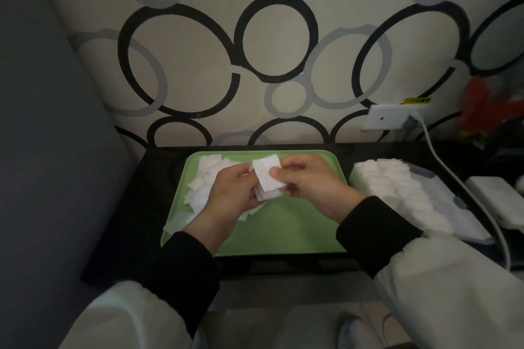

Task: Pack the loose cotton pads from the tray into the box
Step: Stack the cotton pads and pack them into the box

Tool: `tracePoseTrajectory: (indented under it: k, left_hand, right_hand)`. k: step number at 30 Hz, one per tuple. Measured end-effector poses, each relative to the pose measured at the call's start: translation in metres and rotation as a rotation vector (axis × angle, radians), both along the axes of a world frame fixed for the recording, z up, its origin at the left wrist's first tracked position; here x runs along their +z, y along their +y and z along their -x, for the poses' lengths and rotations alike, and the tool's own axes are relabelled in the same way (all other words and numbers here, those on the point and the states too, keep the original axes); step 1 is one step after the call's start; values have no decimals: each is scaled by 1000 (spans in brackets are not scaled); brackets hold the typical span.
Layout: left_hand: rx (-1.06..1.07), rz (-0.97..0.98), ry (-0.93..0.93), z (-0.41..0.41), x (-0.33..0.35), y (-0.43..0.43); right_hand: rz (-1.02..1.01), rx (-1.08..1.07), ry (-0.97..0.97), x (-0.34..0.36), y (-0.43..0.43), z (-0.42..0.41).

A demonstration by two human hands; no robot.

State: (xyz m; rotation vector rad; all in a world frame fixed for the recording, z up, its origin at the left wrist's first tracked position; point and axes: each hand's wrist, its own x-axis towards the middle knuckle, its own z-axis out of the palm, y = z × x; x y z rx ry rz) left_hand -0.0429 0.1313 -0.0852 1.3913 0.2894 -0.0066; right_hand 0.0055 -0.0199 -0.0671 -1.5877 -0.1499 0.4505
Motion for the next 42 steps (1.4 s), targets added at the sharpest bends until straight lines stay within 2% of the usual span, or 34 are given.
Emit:
tracePoseTrajectory:
  k: [9, 13, 17, 21, 22, 26, 29, 31, 33, 37, 42]
  left_hand:
    - [7, 50, -3, -1, 1, -11]
    - [62, 79, 55, -4, 7, -20]
    - [-94, -13, -39, 0, 9, -30]
    - [-223, -123, -82, 5, 4, -44]
    - [-248, -157, -97, 6, 5, -50]
    - [-270, -204, -138, 9, 3, -74]
    - [-271, -201, -148, 9, 0, -92]
    - [-262, -193, -151, 8, -2, -103]
    - [-246, -190, -137, 4, -4, -113]
    - [-264, -234, -71, -3, -13, -136]
    - [-281, -289, -19, -12, -27, -165]
  right_hand:
    - [125, -85, -116, -5, -7, -1]
    - [159, -119, -142, -3, -16, 1]
    - [208, -159, -189, 3, -31, 7]
    - [118, -66, -139, 13, -55, 16]
    - [141, -38, -157, 15, -62, 18]
    - [443, 42, -375, 19, -91, 27]
    - [538, 98, -406, 26, -118, 32]
    - [608, 80, -454, 28, -134, 29]
    - [627, -26, -502, 28, -151, 22]
    - [561, -259, -402, 35, -177, 14]
    - [662, -97, -309, 20, -198, 4]
